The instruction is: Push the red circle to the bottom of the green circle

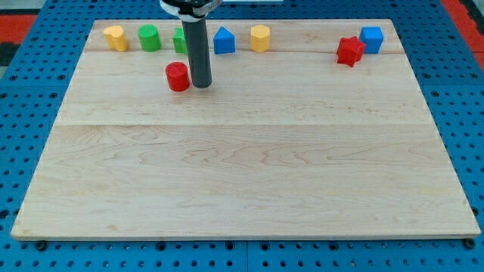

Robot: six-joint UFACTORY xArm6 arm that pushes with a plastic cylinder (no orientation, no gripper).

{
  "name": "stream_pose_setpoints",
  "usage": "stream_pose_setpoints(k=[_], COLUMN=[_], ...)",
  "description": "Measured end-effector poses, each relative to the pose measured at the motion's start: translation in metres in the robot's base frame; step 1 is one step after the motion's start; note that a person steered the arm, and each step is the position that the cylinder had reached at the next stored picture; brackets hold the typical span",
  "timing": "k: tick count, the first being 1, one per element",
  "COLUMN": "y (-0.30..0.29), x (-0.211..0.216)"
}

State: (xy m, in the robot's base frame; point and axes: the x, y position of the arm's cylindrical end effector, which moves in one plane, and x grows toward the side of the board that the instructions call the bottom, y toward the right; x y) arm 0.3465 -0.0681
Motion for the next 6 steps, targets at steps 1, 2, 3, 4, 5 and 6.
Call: stream_pose_setpoints(k=[1, 2, 3, 4, 5, 6], y=[-0.010, -0.033, -0.051, -0.031, -0.054, -0.068], x=[-0.023, -0.020, -0.013, 0.012, 0.027, 0.022])
